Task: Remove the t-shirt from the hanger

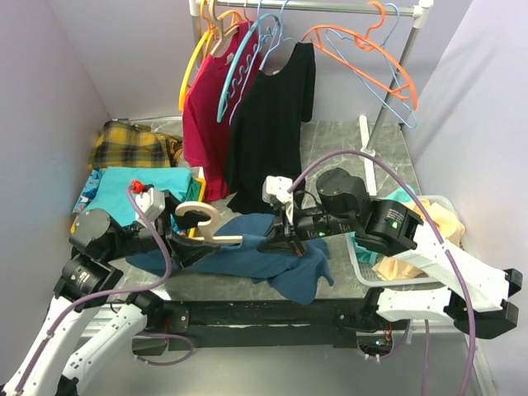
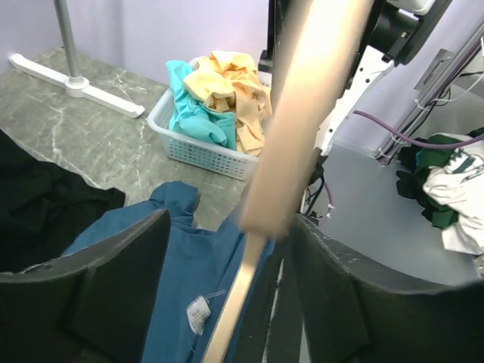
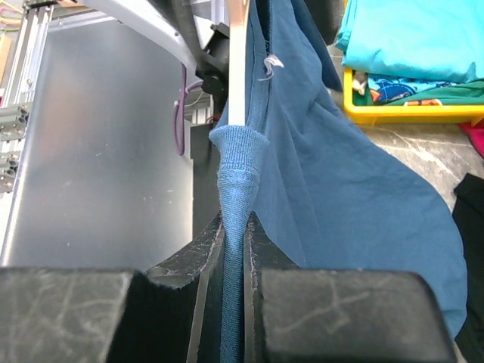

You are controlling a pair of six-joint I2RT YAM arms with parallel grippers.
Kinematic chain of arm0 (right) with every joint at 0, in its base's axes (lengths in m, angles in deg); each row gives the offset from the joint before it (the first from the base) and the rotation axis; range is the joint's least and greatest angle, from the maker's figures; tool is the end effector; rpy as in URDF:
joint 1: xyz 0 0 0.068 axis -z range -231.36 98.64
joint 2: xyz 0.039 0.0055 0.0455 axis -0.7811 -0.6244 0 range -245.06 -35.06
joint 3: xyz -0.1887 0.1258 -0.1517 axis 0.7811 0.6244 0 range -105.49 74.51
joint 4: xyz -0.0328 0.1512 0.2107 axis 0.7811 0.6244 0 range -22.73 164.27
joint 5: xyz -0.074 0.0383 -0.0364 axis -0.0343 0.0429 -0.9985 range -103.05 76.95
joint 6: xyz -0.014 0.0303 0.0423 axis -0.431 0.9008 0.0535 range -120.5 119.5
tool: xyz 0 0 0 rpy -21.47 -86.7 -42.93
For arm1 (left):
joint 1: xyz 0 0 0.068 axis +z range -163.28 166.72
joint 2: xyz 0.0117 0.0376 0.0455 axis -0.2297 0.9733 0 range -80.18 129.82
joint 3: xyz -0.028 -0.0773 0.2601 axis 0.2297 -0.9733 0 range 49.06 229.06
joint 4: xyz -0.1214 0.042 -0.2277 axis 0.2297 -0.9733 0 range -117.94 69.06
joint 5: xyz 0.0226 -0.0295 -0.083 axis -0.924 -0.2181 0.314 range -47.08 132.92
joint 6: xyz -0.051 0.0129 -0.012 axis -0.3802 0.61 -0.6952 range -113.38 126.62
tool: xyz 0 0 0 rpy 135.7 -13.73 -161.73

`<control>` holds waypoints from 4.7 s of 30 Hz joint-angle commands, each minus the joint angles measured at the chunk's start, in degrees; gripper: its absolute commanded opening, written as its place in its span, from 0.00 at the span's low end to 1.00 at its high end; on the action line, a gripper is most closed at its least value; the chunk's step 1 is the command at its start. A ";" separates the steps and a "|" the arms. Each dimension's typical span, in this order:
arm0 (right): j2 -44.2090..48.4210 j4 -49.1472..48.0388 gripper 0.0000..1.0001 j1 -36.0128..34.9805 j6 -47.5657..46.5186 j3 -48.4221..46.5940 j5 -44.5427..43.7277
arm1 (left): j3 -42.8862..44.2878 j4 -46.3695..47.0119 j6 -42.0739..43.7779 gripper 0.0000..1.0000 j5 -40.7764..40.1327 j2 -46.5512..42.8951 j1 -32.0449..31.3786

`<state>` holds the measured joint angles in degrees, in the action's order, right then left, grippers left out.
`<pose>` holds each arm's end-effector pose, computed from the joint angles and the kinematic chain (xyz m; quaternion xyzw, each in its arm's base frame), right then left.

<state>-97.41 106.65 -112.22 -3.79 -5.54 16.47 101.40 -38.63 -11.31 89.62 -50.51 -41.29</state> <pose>0.0871 0.1921 0.4403 -0.5461 0.6020 0.4462 0.3744 0.0688 -0.0660 0.4025 0.3455 0.5923 -0.5107 0.5186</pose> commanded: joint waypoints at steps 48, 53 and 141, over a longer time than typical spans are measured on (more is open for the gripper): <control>8.64 -18.28 0.00 -0.93 10.41 21.34 -47.97 | 15.17 -19.83 10.29 0.01 -13.20 -5.50 -0.12; 13.21 -18.11 0.00 -0.67 12.78 24.59 -57.80 | 14.64 -22.46 11.17 0.01 -14.97 -6.90 -0.12; 19.45 -27.68 0.00 13.98 12.17 40.22 -49.51 | 16.31 -26.51 15.65 0.01 -10.57 -4.71 -1.61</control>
<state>-82.00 79.83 -105.78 7.93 30.83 -30.89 114.97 -66.00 3.62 77.56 -55.23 -41.86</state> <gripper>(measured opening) 0.019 0.079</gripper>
